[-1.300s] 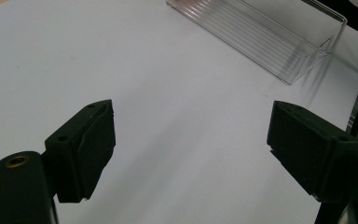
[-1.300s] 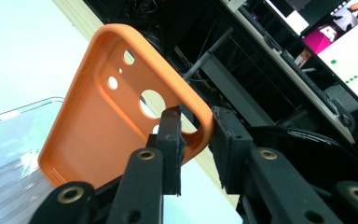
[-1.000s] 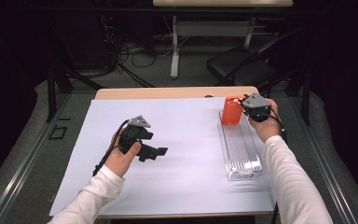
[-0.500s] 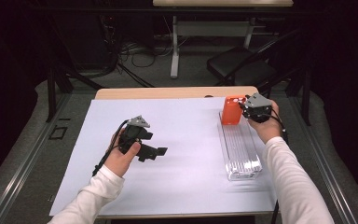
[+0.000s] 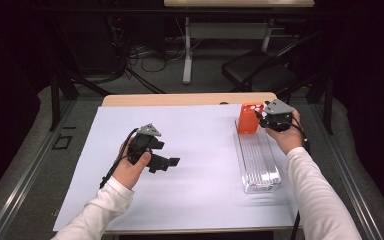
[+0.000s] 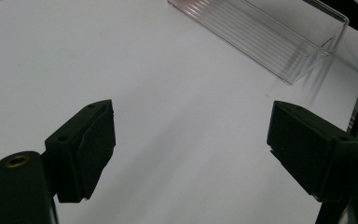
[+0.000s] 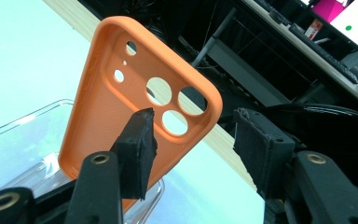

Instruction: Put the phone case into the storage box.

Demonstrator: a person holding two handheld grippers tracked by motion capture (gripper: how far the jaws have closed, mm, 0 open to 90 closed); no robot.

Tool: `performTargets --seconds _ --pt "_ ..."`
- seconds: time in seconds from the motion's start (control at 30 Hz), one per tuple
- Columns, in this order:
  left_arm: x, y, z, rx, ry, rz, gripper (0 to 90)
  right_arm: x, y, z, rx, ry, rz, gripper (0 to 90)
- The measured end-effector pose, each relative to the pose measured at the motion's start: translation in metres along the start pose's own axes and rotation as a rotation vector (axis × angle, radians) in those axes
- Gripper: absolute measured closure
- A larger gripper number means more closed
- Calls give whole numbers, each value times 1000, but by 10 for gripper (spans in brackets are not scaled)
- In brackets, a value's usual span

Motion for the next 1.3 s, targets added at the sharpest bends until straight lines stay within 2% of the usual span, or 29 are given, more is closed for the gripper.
performTargets --seconds 0.2,0.33,0.43,0.5,0.8,0.9,1.0,1.3 --pt "0 0 -1 4 7 0 158 0 1 3 -26 -36 -15 492" --pt "0 -1 -2 8 5 -2 158 1 2 4 -28 -33 -6 470" --pt "1 -2 -3 5 3 3 158 2 4 4 -36 -77 -2 458" --pt "1 -2 -3 8 8 4 158 3 5 4 -36 -87 -1 455" --pt "1 -1 -3 9 9 7 160 2 10 3 -51 -119 10 333" --pt "0 0 -3 7 13 11 159 0 13 3 -67 -150 4 284" --pt "0 1 -3 9 24 11 160 -3 16 2 -77 -166 -7 265" --pt "-1 2 -3 9 20 13 160 -7 28 -6 -68 -245 -45 223"
Point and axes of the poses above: each handheld gripper's, and its own axes: y roughly backward along the jaws, z roughly out of its underside, x roughly to its right, the point moved 9 cm from there along -y, roughly forward along the jaws, and after that the axes turned 11 degrees about -y, right-handed, at the moved point
